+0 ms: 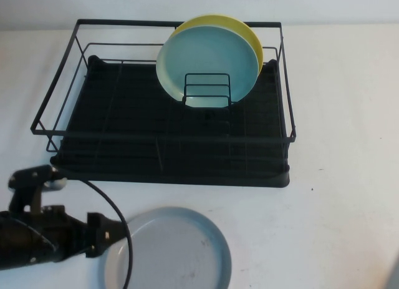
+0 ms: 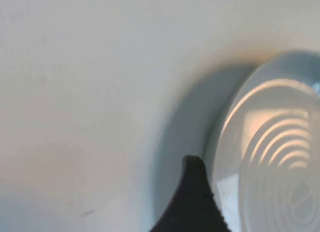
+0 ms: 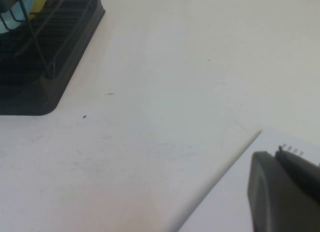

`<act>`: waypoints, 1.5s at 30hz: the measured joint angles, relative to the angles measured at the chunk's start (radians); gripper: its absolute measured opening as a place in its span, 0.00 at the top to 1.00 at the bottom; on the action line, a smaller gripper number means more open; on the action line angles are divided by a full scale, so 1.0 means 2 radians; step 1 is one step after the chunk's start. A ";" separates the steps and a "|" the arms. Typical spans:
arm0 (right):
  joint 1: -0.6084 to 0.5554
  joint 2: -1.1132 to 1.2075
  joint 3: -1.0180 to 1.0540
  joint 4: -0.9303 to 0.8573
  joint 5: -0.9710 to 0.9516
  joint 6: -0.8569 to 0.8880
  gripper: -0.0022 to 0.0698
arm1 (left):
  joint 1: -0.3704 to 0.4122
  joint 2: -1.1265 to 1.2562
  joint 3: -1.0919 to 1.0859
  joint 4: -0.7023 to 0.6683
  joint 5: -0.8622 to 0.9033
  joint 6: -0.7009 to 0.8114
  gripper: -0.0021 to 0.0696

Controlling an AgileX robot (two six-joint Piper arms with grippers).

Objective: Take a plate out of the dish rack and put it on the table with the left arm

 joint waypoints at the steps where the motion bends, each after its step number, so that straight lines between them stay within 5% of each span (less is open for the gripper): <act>1: 0.000 0.000 0.000 0.000 0.000 0.000 1.00 | 0.000 -0.017 0.000 0.000 -0.006 -0.008 0.31; 5: 0.000 0.000 0.000 0.000 0.000 0.000 1.00 | 0.000 -0.114 -0.006 0.017 -0.040 -0.017 0.49; 8: 0.000 0.000 0.000 0.000 0.000 0.000 1.00 | 0.001 -0.209 -0.009 0.059 -0.045 -0.017 0.79; 12: 0.000 0.000 0.000 0.000 0.000 0.000 1.00 | 0.001 -0.311 -0.009 0.118 -0.015 -0.044 0.93; 22: 0.000 0.000 0.000 0.000 0.000 0.000 1.00 | 0.001 -0.468 -0.009 0.191 0.111 -0.112 0.97; 30: 0.000 0.000 0.000 0.009 0.000 0.000 1.00 | 0.001 -0.522 -0.009 0.216 0.118 -0.154 0.97; 37: 0.000 0.000 0.000 0.009 0.000 0.000 1.00 | -0.005 -0.580 0.021 0.282 0.025 -0.319 0.97; 45: 0.000 0.000 0.000 0.011 0.000 0.000 1.00 | -0.004 -0.670 0.130 0.525 -0.092 -0.628 0.97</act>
